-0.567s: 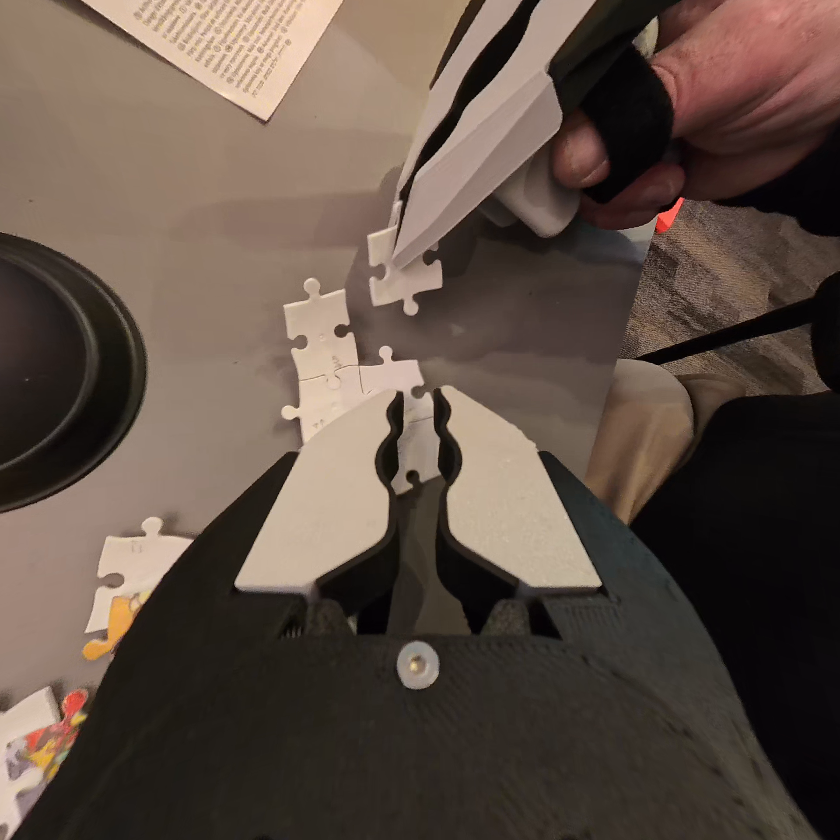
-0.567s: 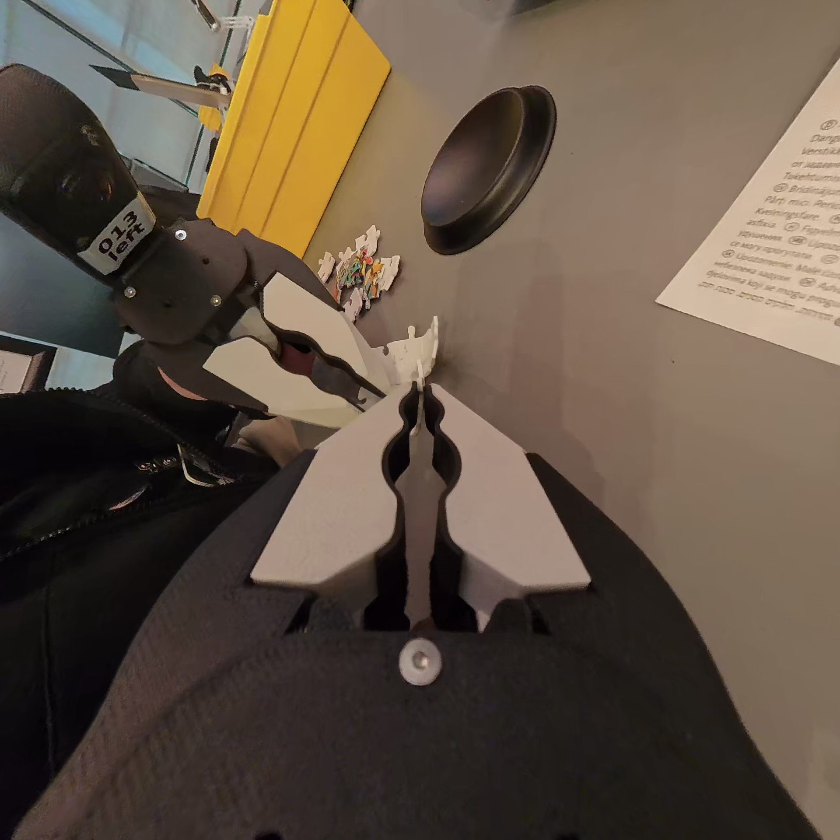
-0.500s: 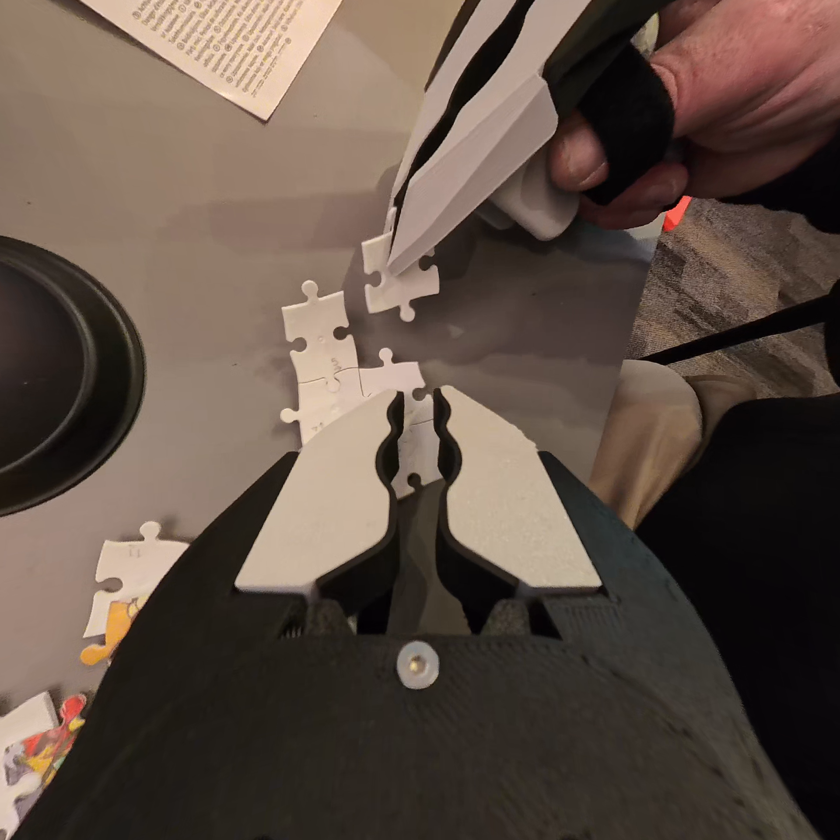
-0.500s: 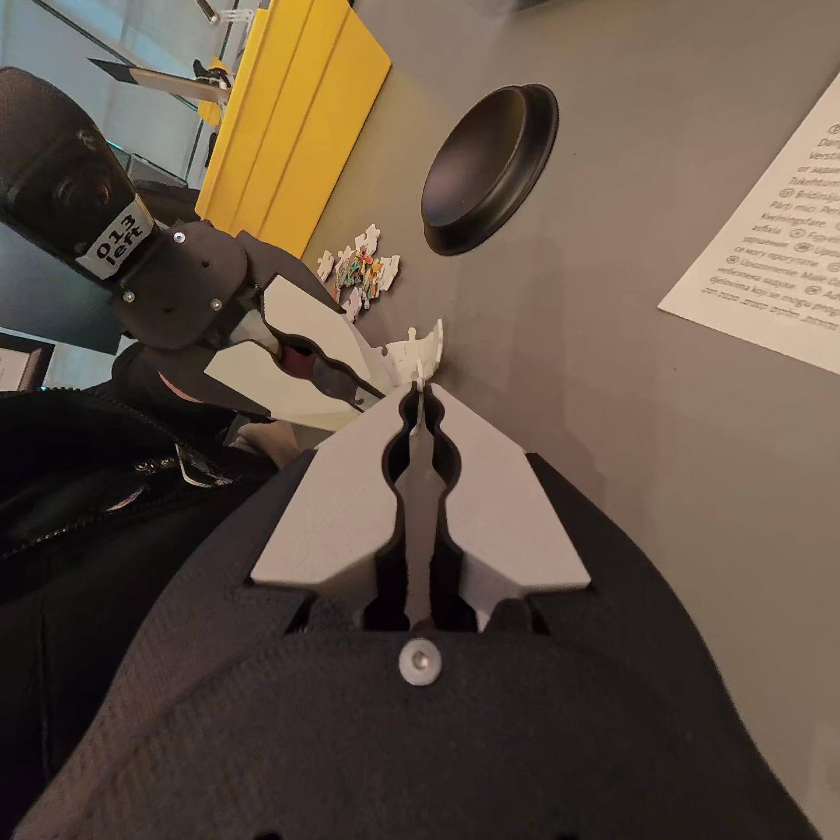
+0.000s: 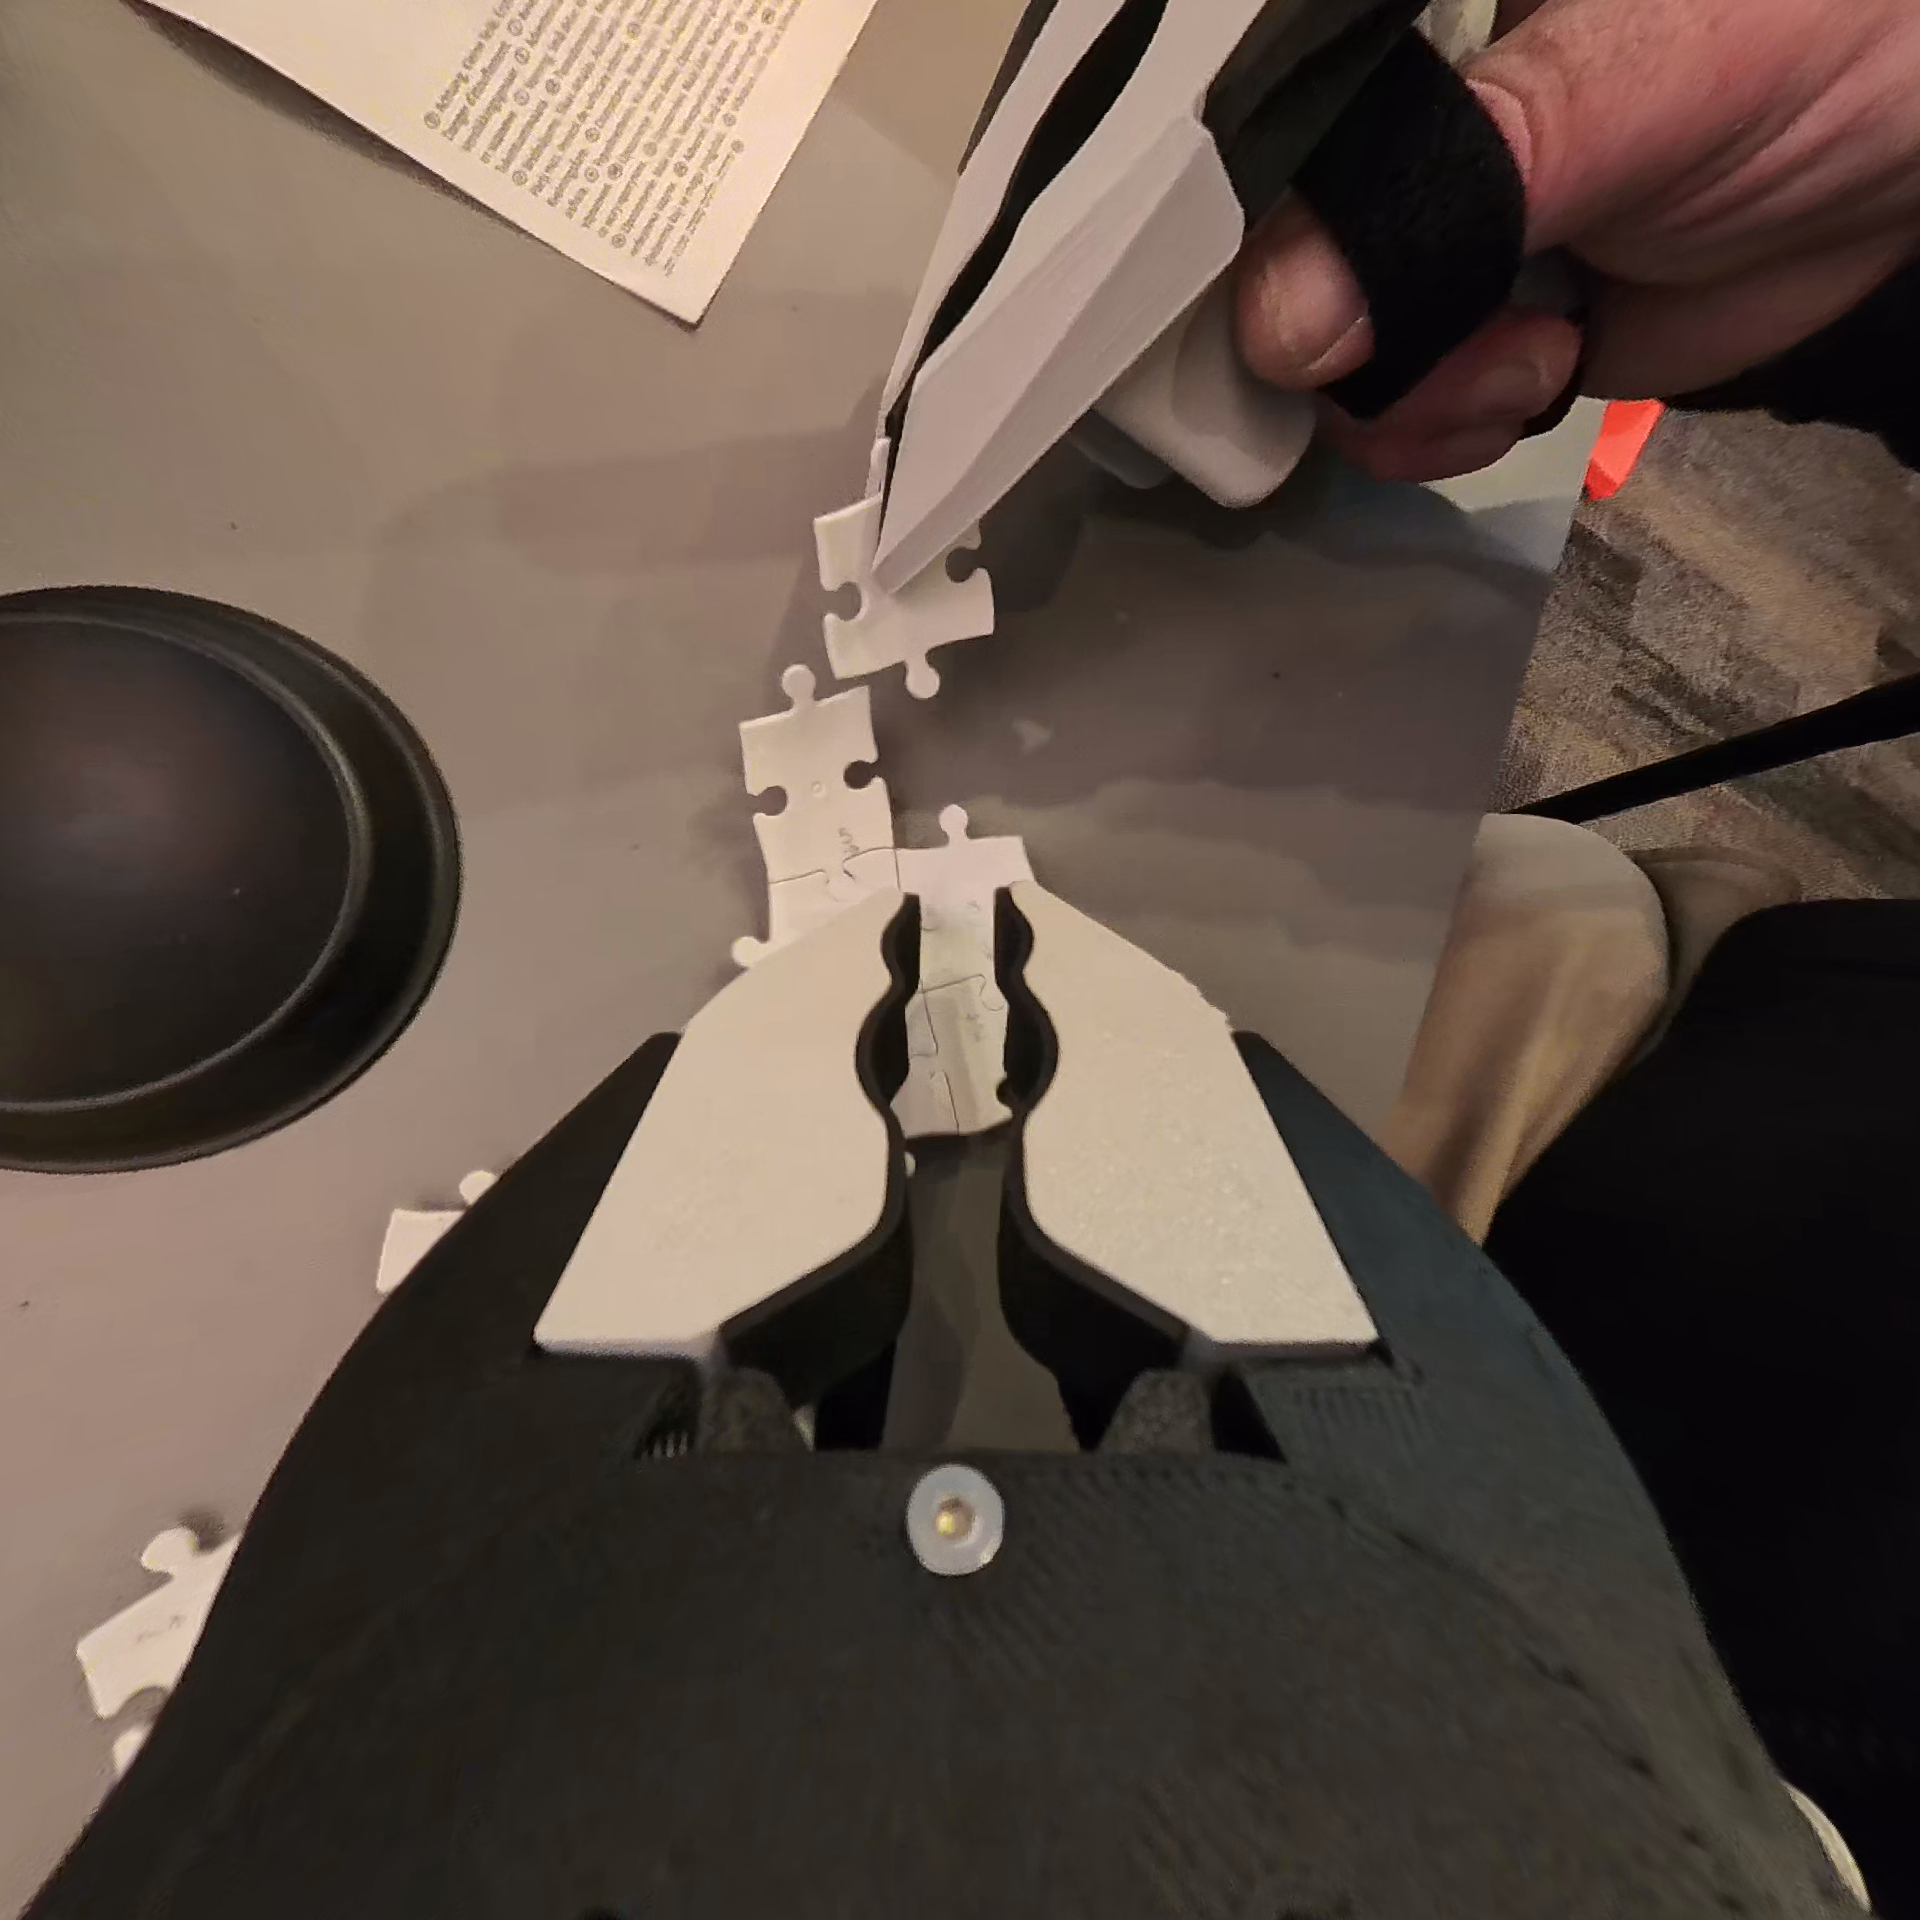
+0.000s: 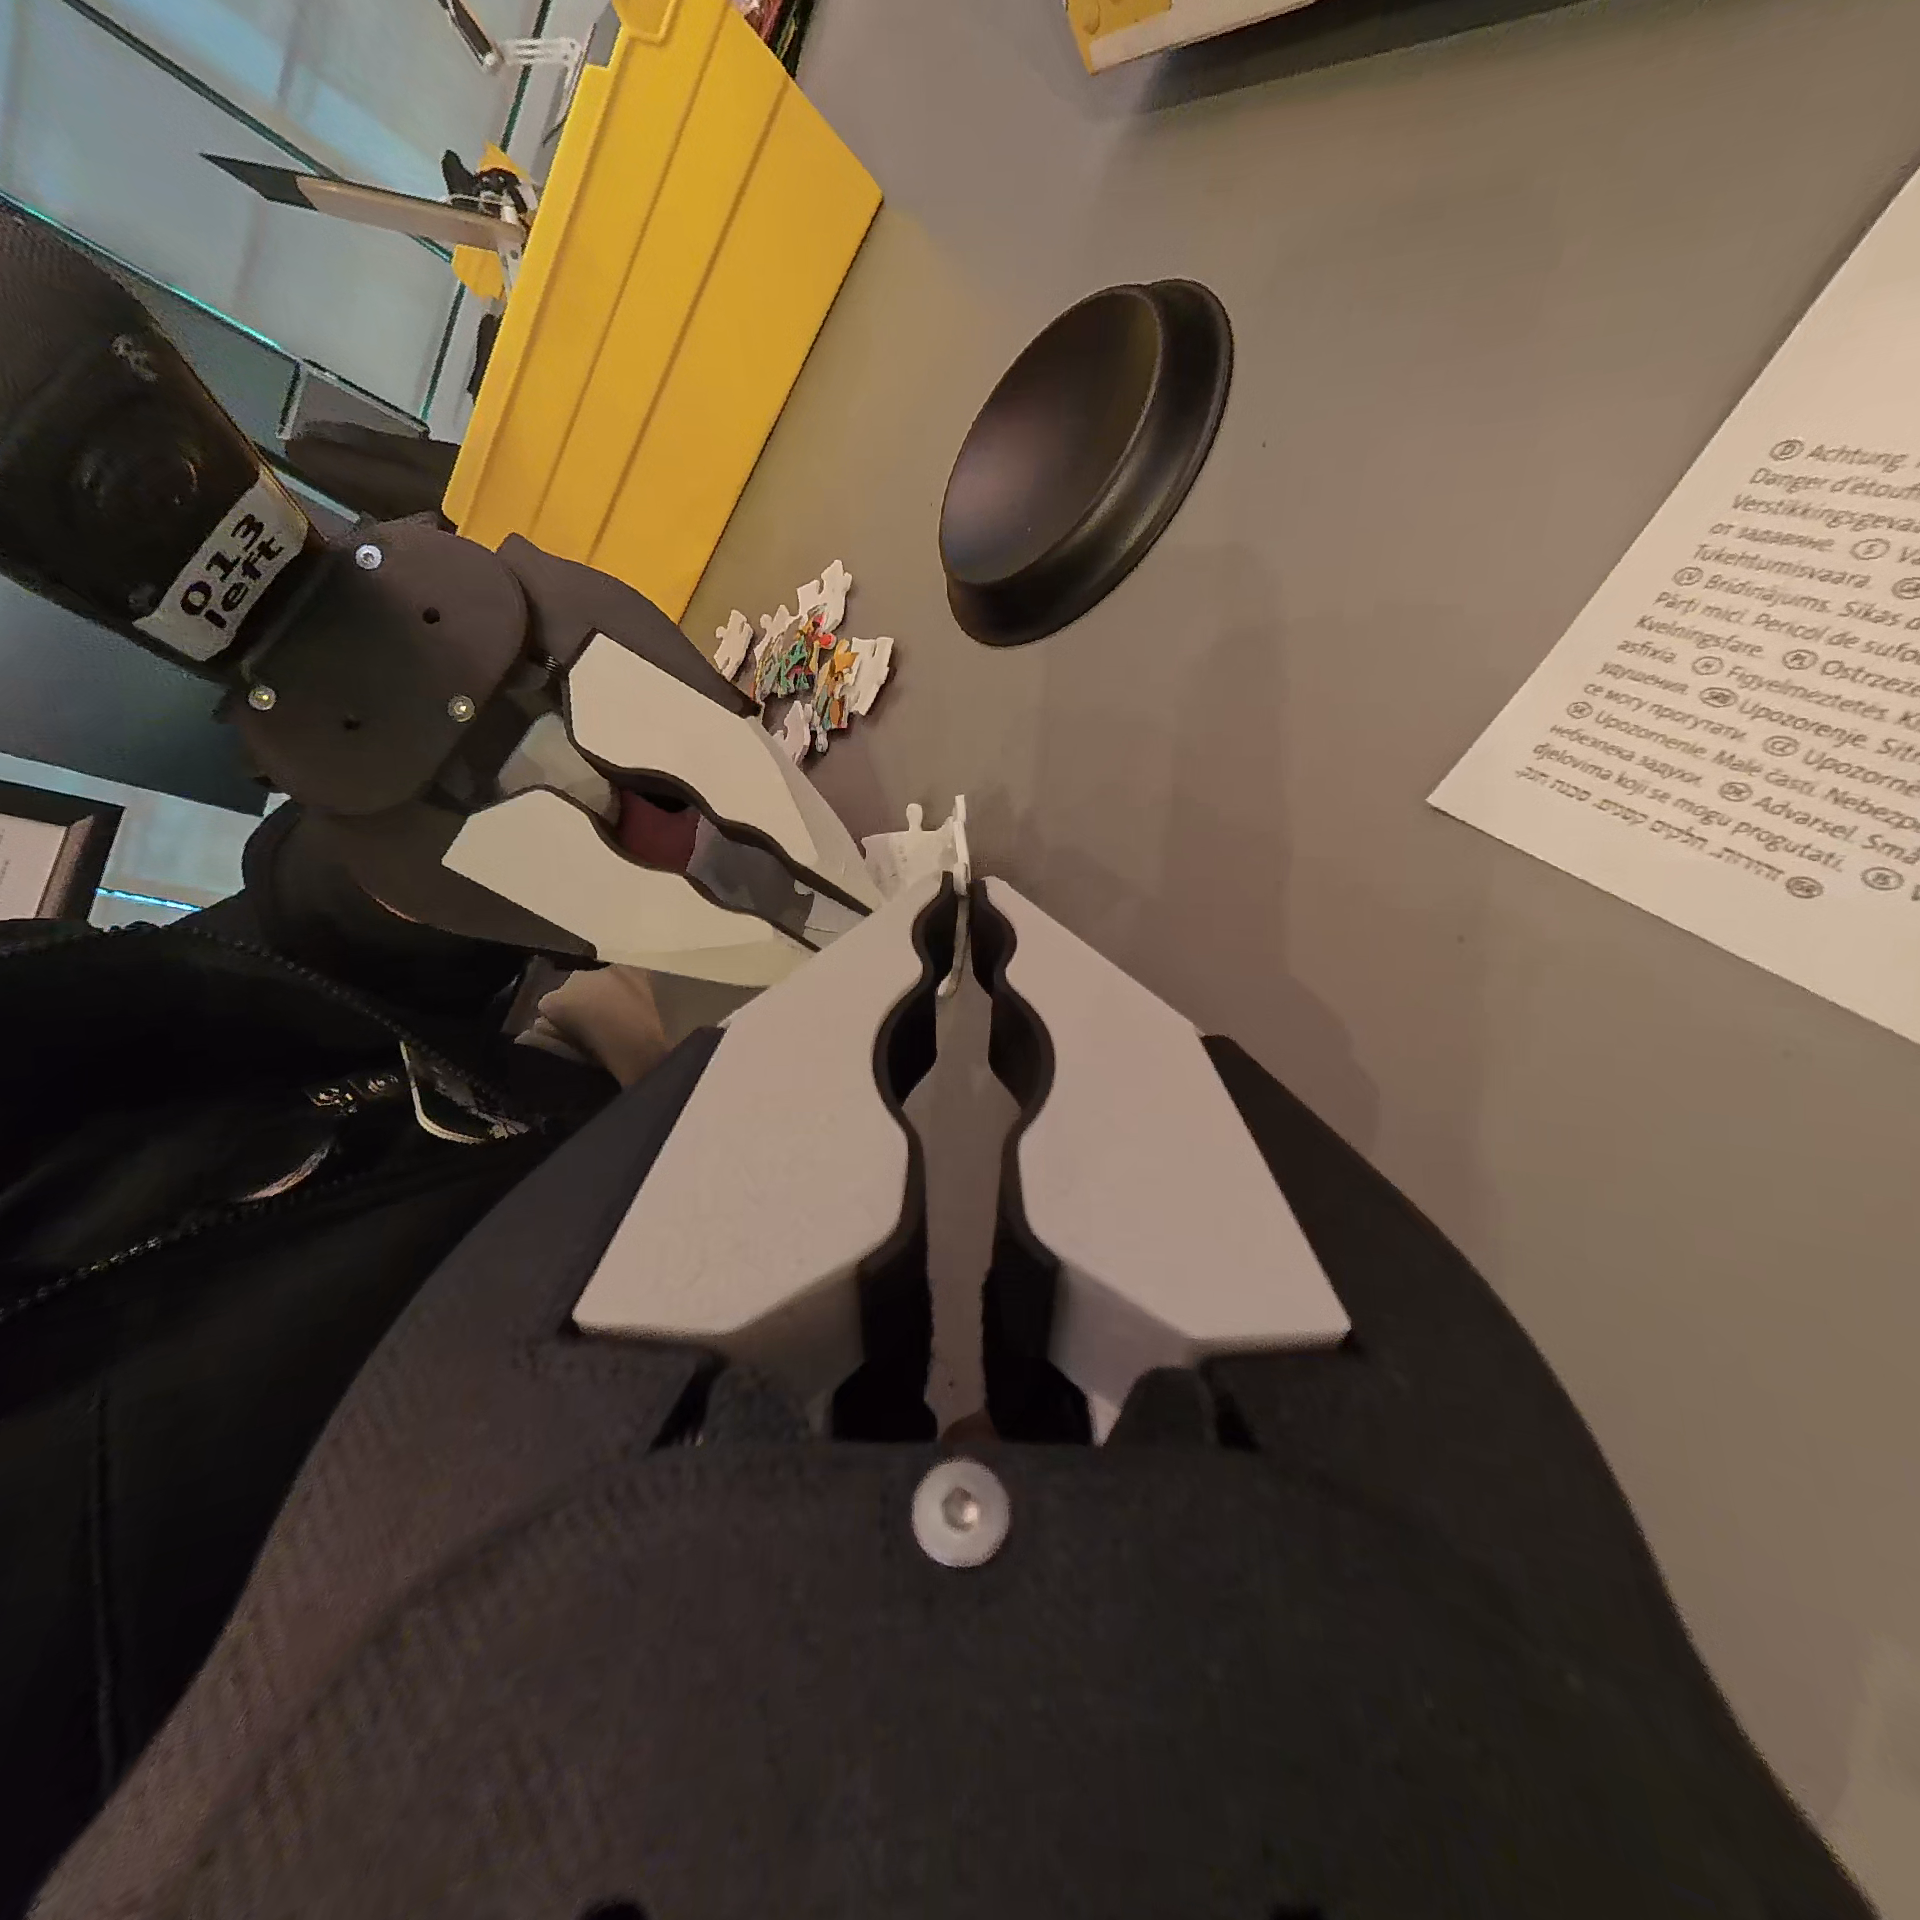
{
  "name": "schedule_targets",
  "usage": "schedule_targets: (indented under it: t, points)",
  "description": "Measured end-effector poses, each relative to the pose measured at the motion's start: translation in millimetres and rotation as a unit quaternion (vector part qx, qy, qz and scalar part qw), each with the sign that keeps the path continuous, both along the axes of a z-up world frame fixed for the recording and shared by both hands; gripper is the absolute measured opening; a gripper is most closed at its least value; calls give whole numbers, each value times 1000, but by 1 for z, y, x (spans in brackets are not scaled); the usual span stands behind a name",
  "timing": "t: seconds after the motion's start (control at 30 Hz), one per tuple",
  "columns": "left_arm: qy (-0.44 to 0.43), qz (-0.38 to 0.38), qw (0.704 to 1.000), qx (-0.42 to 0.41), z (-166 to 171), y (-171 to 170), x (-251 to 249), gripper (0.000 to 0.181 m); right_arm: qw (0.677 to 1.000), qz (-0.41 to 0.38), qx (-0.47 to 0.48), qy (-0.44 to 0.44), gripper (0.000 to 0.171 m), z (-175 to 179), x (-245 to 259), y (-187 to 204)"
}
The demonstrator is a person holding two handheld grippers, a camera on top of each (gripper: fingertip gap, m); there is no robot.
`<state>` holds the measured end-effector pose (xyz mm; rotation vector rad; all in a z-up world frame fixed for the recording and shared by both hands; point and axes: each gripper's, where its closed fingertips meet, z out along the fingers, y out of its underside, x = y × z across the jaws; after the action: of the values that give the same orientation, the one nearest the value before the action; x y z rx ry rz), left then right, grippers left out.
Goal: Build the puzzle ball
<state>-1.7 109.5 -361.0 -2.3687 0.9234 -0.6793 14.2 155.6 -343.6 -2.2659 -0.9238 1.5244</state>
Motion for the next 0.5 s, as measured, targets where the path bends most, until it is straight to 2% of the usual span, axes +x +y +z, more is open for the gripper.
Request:
schedule_targets:
  t: [0.03, 0.5]
  points:
    - [2, -4, 1000, -2, -1, 0, 1, 13, 1000, 1, -1, -1, 1, 0, 0, 0]
    - [25, -17, 1000, 1, -7, 3, -3, 16, 999, 37, -19, -7, 0, -1, 1, -13]
